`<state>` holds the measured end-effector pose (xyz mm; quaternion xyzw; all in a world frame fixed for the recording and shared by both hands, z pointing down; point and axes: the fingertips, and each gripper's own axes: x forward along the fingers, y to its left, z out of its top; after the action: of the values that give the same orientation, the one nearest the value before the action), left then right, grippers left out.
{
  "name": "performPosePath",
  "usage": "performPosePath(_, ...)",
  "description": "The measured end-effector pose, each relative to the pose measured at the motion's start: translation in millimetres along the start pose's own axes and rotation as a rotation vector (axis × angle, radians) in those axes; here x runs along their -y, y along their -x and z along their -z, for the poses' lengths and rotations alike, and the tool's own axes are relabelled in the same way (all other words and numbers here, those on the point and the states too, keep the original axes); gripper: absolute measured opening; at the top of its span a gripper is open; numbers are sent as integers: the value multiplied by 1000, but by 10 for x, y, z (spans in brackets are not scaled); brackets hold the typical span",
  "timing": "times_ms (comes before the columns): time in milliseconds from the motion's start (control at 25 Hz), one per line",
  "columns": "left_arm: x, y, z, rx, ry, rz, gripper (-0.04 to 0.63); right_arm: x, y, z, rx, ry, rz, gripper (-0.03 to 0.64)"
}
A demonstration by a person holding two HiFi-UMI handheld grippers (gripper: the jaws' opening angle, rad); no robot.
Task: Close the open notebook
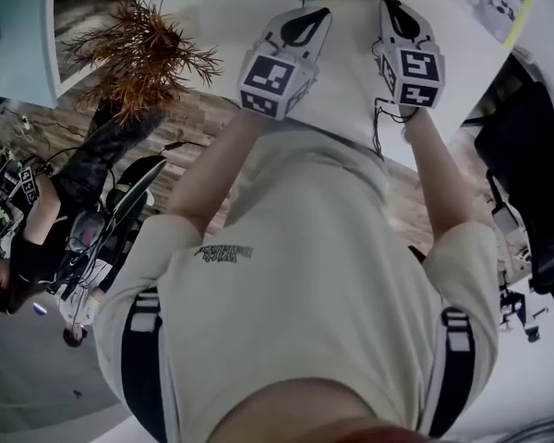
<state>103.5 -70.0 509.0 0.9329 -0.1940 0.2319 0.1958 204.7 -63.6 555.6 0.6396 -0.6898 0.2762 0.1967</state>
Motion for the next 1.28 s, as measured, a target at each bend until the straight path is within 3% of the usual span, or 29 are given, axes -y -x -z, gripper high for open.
performPosePath(240,134,-18,66,-9,-4,25,12,-10,173,64,-4,-10,-11,3)
performPosePath(680,145,245,-105,45,-4,-14,12,-222,446,-71,37,19,-29,3)
performPosePath(1280,237,927,-791,167,-38,-34,12,-569,946,-981,158,99,-48,3)
